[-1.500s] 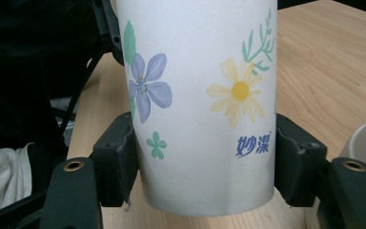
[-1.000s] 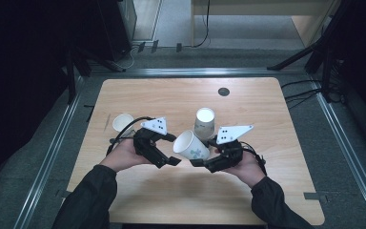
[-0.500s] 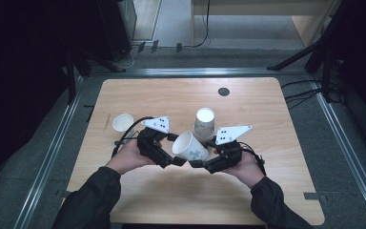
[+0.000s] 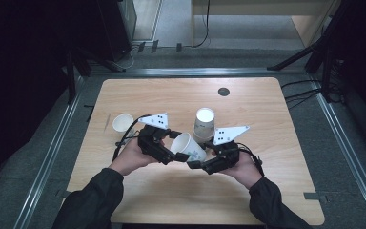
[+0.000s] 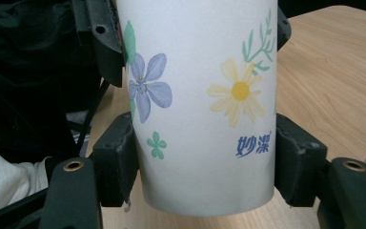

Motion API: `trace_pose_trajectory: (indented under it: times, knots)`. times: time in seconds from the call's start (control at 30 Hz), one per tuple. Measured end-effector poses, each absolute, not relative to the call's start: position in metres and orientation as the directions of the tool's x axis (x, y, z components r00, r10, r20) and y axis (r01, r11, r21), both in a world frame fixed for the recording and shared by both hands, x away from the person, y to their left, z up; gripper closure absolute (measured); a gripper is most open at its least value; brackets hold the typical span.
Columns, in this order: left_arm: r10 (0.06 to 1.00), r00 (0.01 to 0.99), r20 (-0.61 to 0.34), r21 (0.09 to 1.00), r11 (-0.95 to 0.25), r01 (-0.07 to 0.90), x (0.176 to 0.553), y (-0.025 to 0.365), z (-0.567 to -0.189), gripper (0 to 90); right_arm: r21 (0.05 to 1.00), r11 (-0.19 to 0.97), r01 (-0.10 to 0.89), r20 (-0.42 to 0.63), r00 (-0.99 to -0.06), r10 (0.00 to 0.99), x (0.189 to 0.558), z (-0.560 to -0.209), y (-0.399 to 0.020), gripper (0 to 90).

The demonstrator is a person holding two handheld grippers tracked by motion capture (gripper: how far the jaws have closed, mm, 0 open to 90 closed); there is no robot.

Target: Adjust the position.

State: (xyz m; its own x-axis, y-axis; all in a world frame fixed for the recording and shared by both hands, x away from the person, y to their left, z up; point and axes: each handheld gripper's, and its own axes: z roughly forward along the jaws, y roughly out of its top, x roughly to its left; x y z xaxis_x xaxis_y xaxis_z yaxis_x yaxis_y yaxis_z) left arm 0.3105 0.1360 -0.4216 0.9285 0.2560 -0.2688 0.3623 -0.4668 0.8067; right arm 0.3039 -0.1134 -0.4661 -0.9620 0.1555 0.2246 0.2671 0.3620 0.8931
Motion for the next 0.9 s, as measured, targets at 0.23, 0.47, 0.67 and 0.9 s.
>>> trace_pose_trajectory:
  times: [0.23,0.47,0.67,0.9]
  knots:
    - [0.248,0.931,-0.267,0.808,-0.470,0.356,0.3102,0.1353,-0.4214,21.2,0.892,0.364,0.266,0.224,-0.962,0.156,0.3039,-0.4669,-0.1133,34.2]
    - [0.246,0.938,-0.246,0.807,-0.484,0.338,0.3092,0.1349,-0.4219,22.6,0.887,0.374,0.270,0.229,-0.962,0.150,0.3039,-0.4682,-0.1127,33.9]
    - [0.245,0.940,-0.238,0.809,-0.485,0.331,0.3085,0.1352,-0.4214,23.5,0.888,0.373,0.267,0.226,-0.962,0.152,0.3035,-0.4681,-0.1119,33.4]
    - [0.234,0.947,-0.220,0.813,-0.492,0.310,0.3067,0.1348,-0.4211,23.7,0.886,0.381,0.266,0.221,-0.963,0.157,0.3033,-0.4686,-0.1113,30.1]
